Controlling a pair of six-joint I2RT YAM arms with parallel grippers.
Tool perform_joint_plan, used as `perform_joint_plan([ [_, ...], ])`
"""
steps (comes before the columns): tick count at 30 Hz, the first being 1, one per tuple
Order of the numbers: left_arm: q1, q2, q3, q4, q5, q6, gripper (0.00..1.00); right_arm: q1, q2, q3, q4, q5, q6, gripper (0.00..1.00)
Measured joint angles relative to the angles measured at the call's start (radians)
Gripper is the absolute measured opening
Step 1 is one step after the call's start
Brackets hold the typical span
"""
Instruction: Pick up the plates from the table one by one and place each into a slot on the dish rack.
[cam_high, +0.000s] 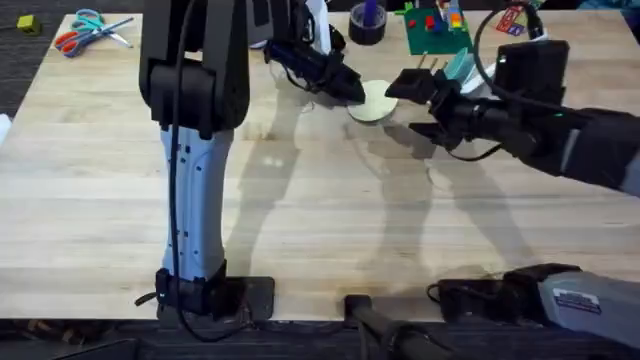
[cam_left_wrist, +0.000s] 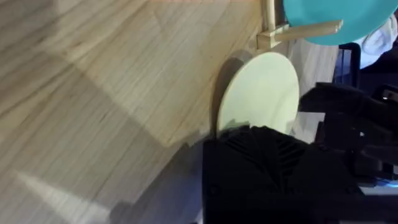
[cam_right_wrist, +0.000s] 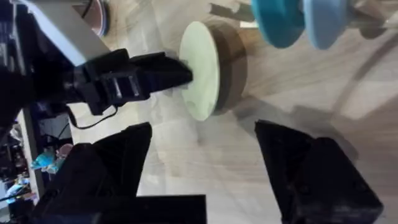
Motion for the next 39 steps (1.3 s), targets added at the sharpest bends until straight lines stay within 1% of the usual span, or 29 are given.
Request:
perform_joint_plan([
  [9, 0.000, 0.000, 0.001, -0.004, 0.000, 0.000, 0.039, 0.042, 0.132, 0.000, 0.114, 0.018, 0.019, 0.993],
  [18, 0.000, 0.000, 0.001, -0.005, 0.000, 0.000, 0.038, 0.083, 0.200, 0.000, 0.260, 0.069, 0.045, 0.993],
  [23, 0.000, 0.000, 0.001, -0.006, 0.000, 0.000, 0.038, 0.099, 0.271, 0.017, 0.383, 0.075, 0.049, 0.993],
  [27, 0.000, 0.000, 0.001, -0.008, 0.000, 0.000, 0.039, 0.102, 0.300, 0.024, 0.428, 0.075, 0.049, 0.983],
  [29, 0.000, 0.000, 0.001, -0.009, 0.000, 0.000, 0.039, 0.102, 0.303, 0.024, 0.427, 0.078, 0.049, 0.938],
  [31, 0.000, 0.000, 0.001, -0.009, 0.000, 0.000, 0.039, 0.102, 0.309, 0.024, 0.426, 0.083, 0.048, 0.857],
  [34, 0.000, 0.000, 0.001, -0.009, -0.001, 0.000, 0.039, 0.101, 0.322, 0.024, 0.421, 0.096, 0.047, 0.690],
  [37, 0.000, 0.000, 0.001, -0.009, 0.000, 0.000, 0.039, 0.101, 0.331, 0.023, 0.415, 0.102, 0.048, 0.551],
  [39, 0.000, 0.000, 0.001, -0.009, 0.000, 0.000, 0.039, 0.101, 0.337, 0.022, 0.409, 0.104, 0.049, 0.442],
])
